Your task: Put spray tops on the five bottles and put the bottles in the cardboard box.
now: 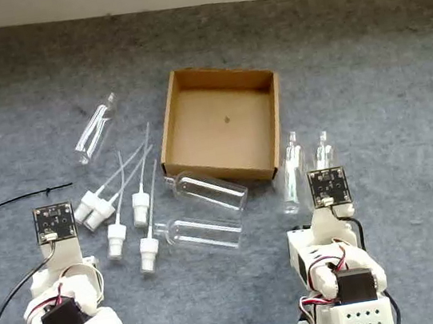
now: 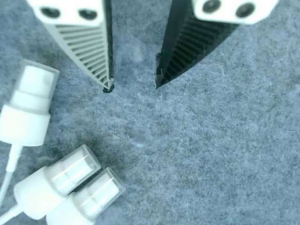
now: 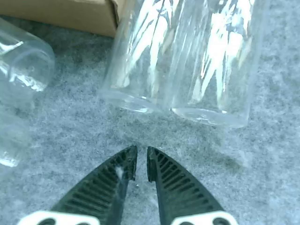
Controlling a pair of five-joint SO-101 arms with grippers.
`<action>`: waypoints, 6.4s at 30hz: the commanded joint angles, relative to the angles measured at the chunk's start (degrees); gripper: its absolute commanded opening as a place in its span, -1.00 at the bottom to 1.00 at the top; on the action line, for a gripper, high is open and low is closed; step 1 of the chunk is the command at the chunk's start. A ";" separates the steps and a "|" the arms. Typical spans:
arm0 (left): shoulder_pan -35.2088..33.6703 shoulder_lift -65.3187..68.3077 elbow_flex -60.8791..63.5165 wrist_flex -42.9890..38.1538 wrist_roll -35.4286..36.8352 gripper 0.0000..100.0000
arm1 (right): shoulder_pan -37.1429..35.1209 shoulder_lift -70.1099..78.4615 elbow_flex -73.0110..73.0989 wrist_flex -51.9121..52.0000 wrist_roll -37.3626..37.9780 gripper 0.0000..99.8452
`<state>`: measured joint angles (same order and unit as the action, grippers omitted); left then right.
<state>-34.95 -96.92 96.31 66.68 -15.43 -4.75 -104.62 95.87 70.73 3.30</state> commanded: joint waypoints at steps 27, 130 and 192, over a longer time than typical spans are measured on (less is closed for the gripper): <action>-0.13 -0.92 1.19 0.35 -0.35 -0.70 | 0.57 -0.48 8.40 0.22 0.26 -0.94; -0.13 -0.92 1.19 0.35 -0.35 -0.70 | 12.97 15.25 -34.68 -7.69 12.75 -0.93; -0.13 -0.92 1.19 0.35 -0.35 -0.70 | 9.01 126.90 -105.36 7.52 4.13 -0.91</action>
<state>-34.95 -96.92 96.31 66.68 -15.43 3.08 23.47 -5.14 78.20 5.93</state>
